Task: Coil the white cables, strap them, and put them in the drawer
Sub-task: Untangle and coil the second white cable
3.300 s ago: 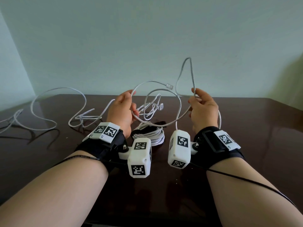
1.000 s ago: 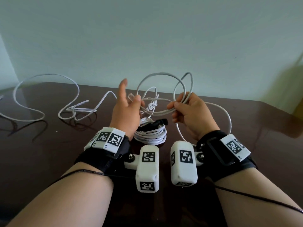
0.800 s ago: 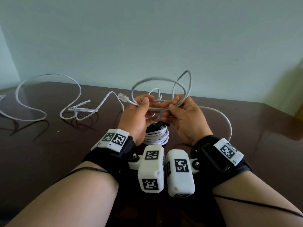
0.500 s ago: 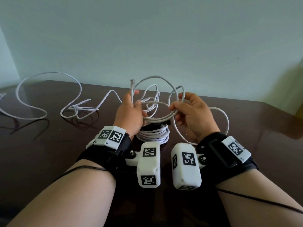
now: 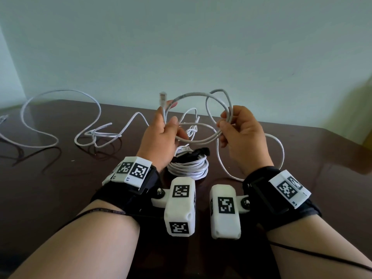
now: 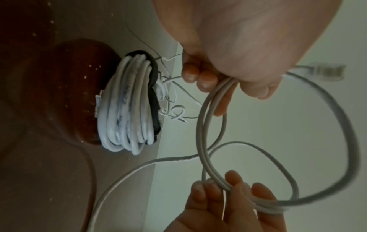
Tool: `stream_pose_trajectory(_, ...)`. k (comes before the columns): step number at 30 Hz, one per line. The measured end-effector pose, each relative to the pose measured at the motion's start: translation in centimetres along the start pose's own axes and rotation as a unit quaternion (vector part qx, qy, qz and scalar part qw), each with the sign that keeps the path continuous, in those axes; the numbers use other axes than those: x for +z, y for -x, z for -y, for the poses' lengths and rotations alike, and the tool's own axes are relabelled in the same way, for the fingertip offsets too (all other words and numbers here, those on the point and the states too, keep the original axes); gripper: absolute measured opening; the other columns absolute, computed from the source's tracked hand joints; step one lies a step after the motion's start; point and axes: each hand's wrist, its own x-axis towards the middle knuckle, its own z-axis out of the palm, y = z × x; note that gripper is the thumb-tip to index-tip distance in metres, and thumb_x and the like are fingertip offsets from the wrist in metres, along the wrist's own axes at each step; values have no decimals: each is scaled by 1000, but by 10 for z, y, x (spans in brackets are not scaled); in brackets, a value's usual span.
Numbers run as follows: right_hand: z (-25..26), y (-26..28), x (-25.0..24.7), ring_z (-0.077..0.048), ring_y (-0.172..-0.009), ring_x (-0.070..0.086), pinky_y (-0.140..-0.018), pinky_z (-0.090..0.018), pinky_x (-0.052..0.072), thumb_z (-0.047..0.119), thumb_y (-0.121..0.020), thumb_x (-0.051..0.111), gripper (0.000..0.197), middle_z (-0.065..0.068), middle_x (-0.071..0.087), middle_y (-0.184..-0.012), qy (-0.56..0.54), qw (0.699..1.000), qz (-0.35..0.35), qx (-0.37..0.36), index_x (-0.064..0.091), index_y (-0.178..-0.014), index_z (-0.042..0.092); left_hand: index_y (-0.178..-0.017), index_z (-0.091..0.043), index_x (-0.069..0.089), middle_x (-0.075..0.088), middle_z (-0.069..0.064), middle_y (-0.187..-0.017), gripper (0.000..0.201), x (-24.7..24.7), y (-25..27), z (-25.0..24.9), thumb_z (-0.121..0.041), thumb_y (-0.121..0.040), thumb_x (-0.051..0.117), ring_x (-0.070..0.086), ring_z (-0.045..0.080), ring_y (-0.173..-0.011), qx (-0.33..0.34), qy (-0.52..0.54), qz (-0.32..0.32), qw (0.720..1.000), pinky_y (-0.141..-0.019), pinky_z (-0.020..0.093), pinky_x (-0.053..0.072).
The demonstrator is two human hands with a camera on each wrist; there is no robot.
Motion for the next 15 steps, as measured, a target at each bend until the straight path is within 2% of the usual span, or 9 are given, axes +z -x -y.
stream_pose_trajectory(3,-1,-2,1,-11,-55,52,-60,-29,52,2,-92,52,31,-1,59,-75,11,1000,-5,-7,55,-79,30,-124,-28,49,61,-4,-57,27,3,0,1,-21,-103,35,39,9,-40,6,74,-9,997,-43,21,32)
stream_pose_trajectory(7,-2,-2,1,-9,-55,51,-56,-25,50,1,-92,51,29,-4,59,-78,16,999,20,30,56,-79,26,-122,-29,52,38,-3,-57,26,5,0,2,-29,-102,35,33,7,-43,2,70,7,998,-46,20,32)
stream_pose_trajectory(9,1,-1,0,-8,-54,51,-52,-20,48,0,-92,51,28,-8,59,-79,27,997,65,43,56,-79,25,-128,-33,49,40,-8,-57,32,1,-4,6,-35,-99,38,37,7,-46,-23,41,24,999,-52,24,33)
stream_pose_trajectory(11,4,-1,-1,-7,-53,50,-53,-21,48,-1,-91,51,31,-4,59,-75,38,994,98,41,58,-80,27,-128,-40,49,44,-12,-50,32,-2,-7,8,-28,-99,40,39,7,-46,-40,31,39,998,-52,27,33)
stream_pose_trajectory(13,7,-1,-1,-7,-54,49,-57,-23,49,-2,-92,50,36,3,59,-72,42,991,120,33,59,-82,31,-115,-45,54,40,-14,-45,32,-6,-6,6,-20,-99,43,34,10,-45,-45,53,72,995,-49,27,30)
stream_pose_trajectory(15,8,-1,-2,-7,-55,48,-58,-24,48,-1,-92,49,39,4,58,-73,51,990,133,22,61,-86,36,-102,-40,62,36,-11,-46,24,-8,-4,4,-21,-97,50,29,12,-43,-53,75,114,989,-46,26,26)
